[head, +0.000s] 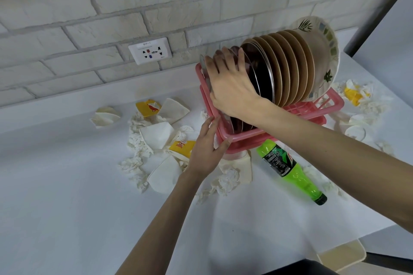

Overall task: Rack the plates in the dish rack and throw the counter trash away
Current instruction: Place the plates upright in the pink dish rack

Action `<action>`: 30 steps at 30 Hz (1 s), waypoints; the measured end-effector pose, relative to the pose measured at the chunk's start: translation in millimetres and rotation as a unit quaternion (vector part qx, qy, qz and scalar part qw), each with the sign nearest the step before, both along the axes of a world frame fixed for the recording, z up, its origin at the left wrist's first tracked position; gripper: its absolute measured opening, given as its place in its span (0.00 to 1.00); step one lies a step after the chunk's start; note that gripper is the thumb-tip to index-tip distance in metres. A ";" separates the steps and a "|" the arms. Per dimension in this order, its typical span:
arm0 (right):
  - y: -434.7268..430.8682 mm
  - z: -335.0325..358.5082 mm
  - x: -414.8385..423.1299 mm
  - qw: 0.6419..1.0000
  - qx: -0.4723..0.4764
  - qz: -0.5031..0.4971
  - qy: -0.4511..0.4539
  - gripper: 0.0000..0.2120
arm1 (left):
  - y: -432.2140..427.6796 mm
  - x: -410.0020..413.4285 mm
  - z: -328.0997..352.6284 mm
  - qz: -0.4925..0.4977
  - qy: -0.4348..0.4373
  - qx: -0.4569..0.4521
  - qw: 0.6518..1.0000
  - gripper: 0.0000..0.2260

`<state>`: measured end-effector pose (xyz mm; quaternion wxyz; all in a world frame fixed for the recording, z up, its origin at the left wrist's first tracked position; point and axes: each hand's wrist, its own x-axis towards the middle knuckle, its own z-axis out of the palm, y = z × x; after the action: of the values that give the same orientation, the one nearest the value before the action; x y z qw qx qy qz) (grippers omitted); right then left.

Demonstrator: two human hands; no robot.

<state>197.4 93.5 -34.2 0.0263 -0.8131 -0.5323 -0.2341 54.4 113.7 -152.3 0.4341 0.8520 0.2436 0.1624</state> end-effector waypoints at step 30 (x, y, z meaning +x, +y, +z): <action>-44.1 23.3 -63.4 0.954 0.083 0.186 0.219 0.20 | -2.5 -53.6 38.6 0.112 -0.158 -0.067 0.979 0.21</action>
<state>134.0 49.5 -10.9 0.2527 -0.7260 -0.6340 -0.0848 0.8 111.3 -113.6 0.5021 0.7521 0.2757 0.3258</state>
